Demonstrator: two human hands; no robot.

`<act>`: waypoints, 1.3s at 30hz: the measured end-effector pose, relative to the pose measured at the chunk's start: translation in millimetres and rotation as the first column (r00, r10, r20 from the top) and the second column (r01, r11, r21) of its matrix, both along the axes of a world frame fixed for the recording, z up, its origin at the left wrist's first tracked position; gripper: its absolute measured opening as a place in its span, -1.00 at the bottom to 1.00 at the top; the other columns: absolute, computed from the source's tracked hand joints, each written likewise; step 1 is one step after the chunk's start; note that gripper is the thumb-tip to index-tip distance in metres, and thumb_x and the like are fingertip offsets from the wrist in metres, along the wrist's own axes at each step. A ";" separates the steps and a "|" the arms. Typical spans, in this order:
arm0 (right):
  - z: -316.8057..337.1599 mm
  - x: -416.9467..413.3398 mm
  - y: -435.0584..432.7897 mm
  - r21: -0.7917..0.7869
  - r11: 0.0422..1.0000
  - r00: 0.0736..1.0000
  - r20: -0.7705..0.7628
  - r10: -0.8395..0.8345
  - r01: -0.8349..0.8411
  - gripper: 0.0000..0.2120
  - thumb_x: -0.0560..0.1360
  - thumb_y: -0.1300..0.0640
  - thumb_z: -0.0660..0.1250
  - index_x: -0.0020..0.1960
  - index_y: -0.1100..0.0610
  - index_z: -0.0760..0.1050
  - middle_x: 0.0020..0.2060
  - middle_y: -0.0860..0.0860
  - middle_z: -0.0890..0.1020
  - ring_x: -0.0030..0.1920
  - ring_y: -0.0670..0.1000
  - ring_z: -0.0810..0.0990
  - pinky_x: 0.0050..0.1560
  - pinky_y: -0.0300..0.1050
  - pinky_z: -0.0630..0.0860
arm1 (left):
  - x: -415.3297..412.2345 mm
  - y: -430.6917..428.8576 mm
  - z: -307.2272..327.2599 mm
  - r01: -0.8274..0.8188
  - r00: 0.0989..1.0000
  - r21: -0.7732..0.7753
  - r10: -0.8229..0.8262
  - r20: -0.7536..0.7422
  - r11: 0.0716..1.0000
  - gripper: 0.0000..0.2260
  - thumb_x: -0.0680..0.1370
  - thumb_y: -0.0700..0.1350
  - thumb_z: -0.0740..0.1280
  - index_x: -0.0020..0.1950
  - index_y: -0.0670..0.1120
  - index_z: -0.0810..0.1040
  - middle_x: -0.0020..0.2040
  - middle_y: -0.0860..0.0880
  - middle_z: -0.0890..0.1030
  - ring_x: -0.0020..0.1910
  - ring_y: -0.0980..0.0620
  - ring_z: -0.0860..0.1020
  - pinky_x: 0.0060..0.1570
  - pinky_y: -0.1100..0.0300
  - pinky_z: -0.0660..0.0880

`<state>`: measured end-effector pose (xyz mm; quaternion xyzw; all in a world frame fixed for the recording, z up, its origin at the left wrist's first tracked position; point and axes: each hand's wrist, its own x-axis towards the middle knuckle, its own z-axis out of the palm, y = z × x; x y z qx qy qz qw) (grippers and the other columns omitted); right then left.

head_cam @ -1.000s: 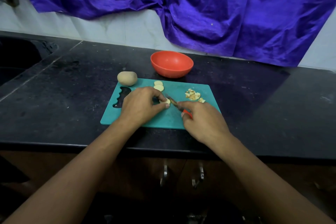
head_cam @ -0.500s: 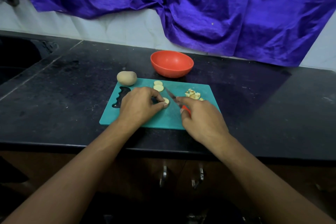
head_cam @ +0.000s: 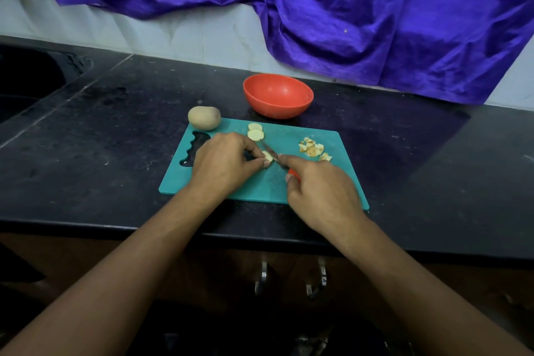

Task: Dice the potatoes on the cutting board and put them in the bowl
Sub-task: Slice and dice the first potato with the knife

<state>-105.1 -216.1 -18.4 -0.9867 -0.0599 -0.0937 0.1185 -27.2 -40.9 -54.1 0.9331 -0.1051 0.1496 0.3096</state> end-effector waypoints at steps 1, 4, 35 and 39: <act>0.2 0.2 0.4 -0.012 1.000 1.000 -0.004 0.003 -0.003 -0.56 0.68 -0.02 0.17 0.54 -0.24 0.33 -0.17 -0.11 0.47 -0.16 -0.06 0.52 -0.17 -0.07 0.47 | 0.1 0.0 0.0 0.000 1.000 0.004 0.000 0.000 1.000 -0.85 0.42 0.22 0.54 -0.18 0.18 0.71 -0.22 0.19 0.69 -0.20 0.12 0.62 -0.16 0.03 0.61; 3.0 1.7 -0.3 -0.034 0.999 1.000 -0.025 0.008 -0.009 -0.55 0.68 0.00 0.17 0.55 -0.22 0.32 -0.19 -0.11 0.44 -0.21 -0.07 0.46 -0.20 -0.08 0.39 | -0.1 -0.5 -0.3 0.009 1.000 0.006 -0.009 0.001 1.000 -0.87 0.42 0.21 0.54 -0.19 0.19 0.71 -0.21 0.19 0.69 -0.20 0.12 0.62 -0.17 0.02 0.61; 0.7 -3.4 -3.1 -0.022 0.999 0.999 -0.023 0.035 -0.036 -0.55 0.67 -0.01 0.17 0.54 -0.23 0.33 -0.23 -0.09 0.50 -0.26 -0.05 0.46 -0.23 -0.07 0.41 | -4.5 2.6 0.0 0.016 1.000 -0.006 -0.016 0.022 1.000 -0.90 0.44 0.14 0.55 -0.16 0.15 0.72 -0.19 0.20 0.70 -0.21 0.19 0.62 -0.13 0.05 0.62; 1.8 -0.7 6.0 -0.100 0.994 0.999 -0.021 0.050 -0.051 -0.50 0.65 0.06 0.17 0.57 -0.19 0.29 -0.22 -0.04 0.50 -0.16 0.03 0.53 -0.20 -0.04 0.41 | -6.0 2.4 1.1 0.026 0.999 -0.005 -0.026 0.026 1.000 -0.90 0.45 0.13 0.55 -0.14 0.13 0.73 -0.17 0.21 0.71 -0.19 0.19 0.63 -0.12 0.03 0.62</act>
